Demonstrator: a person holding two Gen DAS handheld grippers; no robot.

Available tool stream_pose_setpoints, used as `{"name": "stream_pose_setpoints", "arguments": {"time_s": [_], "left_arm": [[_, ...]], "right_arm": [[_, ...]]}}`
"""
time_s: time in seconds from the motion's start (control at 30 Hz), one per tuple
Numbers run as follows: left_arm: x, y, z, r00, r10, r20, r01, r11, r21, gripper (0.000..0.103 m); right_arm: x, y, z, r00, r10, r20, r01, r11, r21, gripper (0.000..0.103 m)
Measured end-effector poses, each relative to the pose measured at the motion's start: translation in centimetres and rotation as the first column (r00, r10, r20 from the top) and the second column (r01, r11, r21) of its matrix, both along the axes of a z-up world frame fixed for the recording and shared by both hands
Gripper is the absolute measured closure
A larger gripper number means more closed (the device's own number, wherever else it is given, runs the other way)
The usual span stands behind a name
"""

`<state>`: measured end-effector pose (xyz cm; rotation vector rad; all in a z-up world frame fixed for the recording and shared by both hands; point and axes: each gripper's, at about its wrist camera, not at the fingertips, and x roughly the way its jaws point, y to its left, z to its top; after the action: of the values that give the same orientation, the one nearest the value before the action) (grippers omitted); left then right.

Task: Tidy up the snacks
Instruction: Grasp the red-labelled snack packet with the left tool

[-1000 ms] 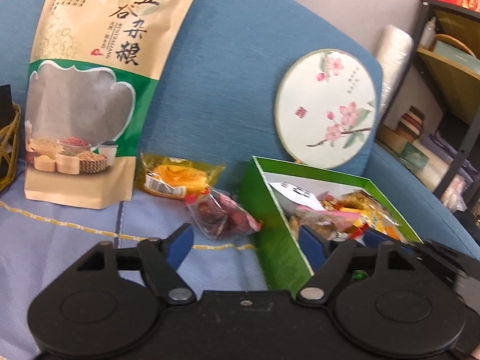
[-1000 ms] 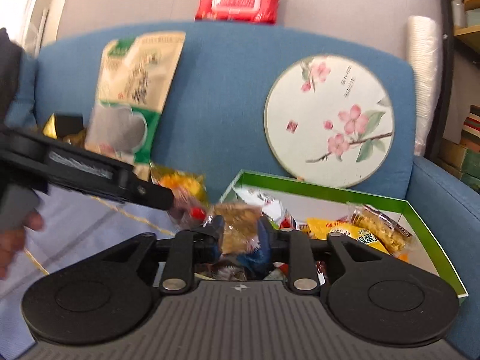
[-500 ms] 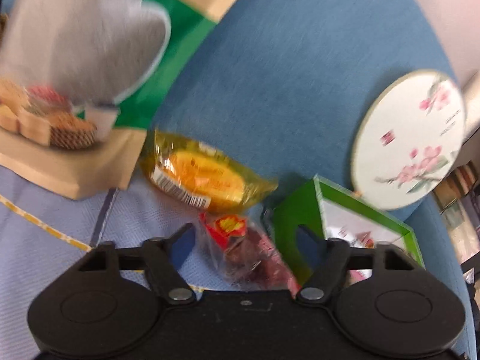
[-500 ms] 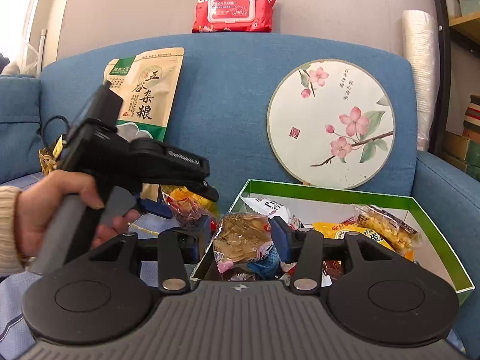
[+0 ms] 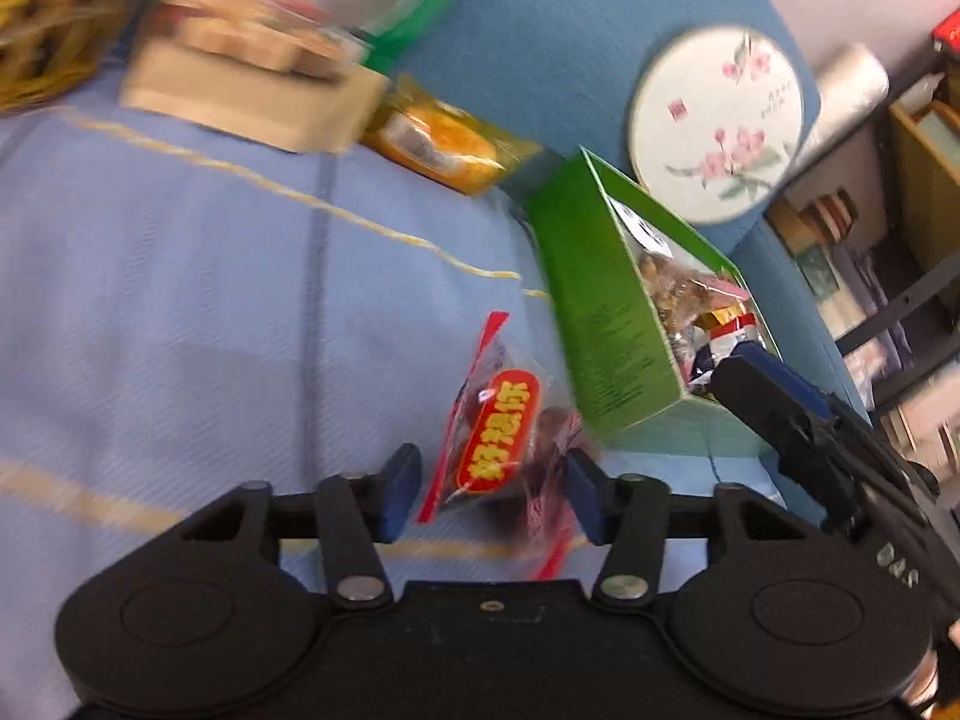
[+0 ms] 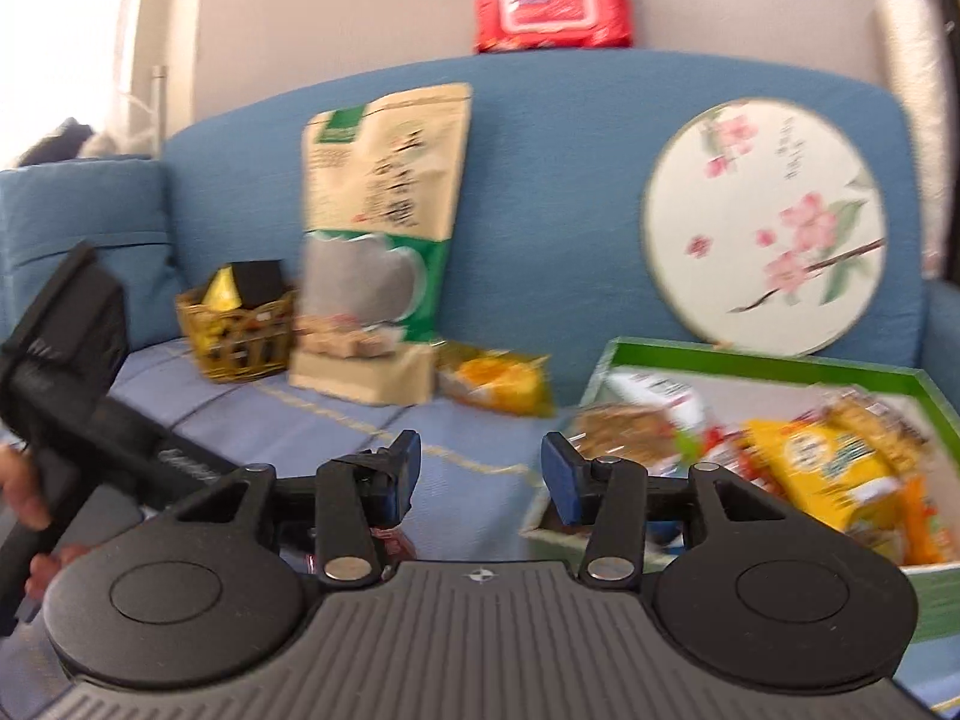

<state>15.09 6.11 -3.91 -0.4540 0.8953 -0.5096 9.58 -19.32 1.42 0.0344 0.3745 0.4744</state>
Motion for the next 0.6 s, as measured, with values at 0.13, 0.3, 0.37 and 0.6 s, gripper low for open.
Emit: {"name": "stream_pose_setpoints", "arguments": {"time_s": [0.13, 0.3, 0.37, 0.6], "left_arm": [[-1.1, 2.4, -0.1, 0.997, 0.051, 0.06, -0.05, 0.998, -0.029, 0.0], [-0.8, 3.5, -0.6, 0.995, 0.068, 0.073, -0.062, 0.995, -0.08, 0.0], [-1.0, 3.4, -0.3, 0.994, 0.05, 0.1, -0.044, 0.997, -0.06, 0.0], [-0.8, 2.2, -0.4, 0.991, 0.018, 0.133, -0.014, 0.999, -0.032, 0.0]], "right_arm": [[-0.3, 0.6, -0.8, 0.996, 0.037, -0.082, -0.03, 0.996, 0.078, 0.026], [0.2, 0.3, -3.7, 0.963, 0.056, -0.265, -0.001, 0.979, 0.205, 0.026], [0.5, 0.5, -4.3, 0.953, 0.06, -0.298, 0.008, 0.975, 0.223, 0.025], [0.4, 0.9, -4.8, 0.941, 0.09, -0.325, -0.01, 0.971, 0.24, 0.025]]}}
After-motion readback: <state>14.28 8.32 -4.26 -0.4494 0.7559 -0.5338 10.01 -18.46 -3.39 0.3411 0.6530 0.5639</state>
